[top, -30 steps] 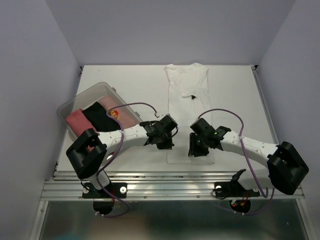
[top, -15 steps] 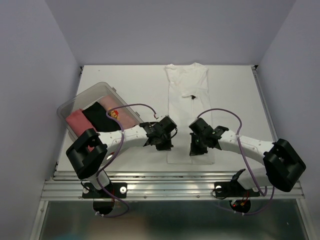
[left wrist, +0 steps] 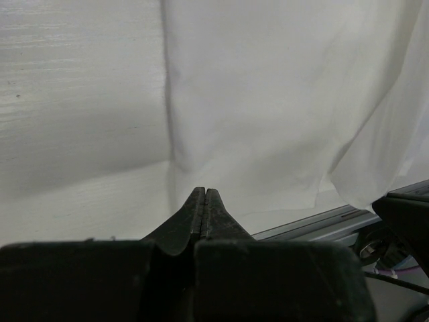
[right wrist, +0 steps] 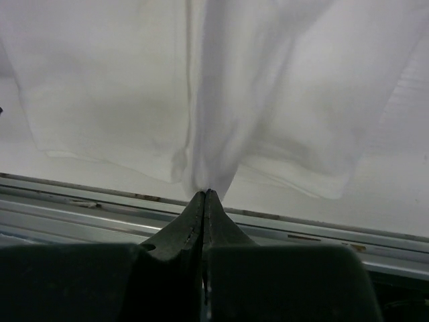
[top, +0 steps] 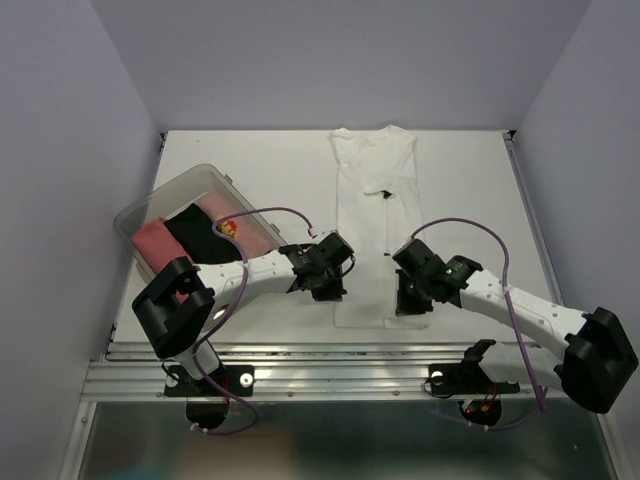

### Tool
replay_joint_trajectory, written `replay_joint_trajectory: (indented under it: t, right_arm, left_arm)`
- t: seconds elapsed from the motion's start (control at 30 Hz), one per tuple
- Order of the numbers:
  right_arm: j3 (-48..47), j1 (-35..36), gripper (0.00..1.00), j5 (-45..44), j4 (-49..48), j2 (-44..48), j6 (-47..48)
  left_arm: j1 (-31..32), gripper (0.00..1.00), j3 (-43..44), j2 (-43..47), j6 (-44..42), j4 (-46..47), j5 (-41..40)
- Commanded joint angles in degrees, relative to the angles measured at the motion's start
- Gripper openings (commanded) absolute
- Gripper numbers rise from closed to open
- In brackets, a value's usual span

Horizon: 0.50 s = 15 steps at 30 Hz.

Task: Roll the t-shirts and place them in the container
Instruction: Roll the T-shirt to the center of the board.

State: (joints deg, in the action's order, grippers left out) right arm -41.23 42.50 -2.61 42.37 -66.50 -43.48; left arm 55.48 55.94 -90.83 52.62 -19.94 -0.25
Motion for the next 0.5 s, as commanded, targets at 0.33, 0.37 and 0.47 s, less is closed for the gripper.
replay_joint_trajectory:
  t: [0.33,0.37,0.47]
  right_arm:
    - [-7.5,0.6,0.01,0.4,10.3,1.2,2.2]
    - [-7.4,0.6,0.01,0.8,9.7,0.8,2.2]
    - [-6.7,0.6,0.01,2.2,7.2,-0.9,2.8]
  left_arm:
    - [0.0,0.00,-0.7,1.2,-0.5,1.2,0.0]
    - [0.1,0.00,-0.7,1.0,-0.6,1.3,0.0]
    - [0.1,0.00,-0.5,0.9,-0.8,1.1,0.0]
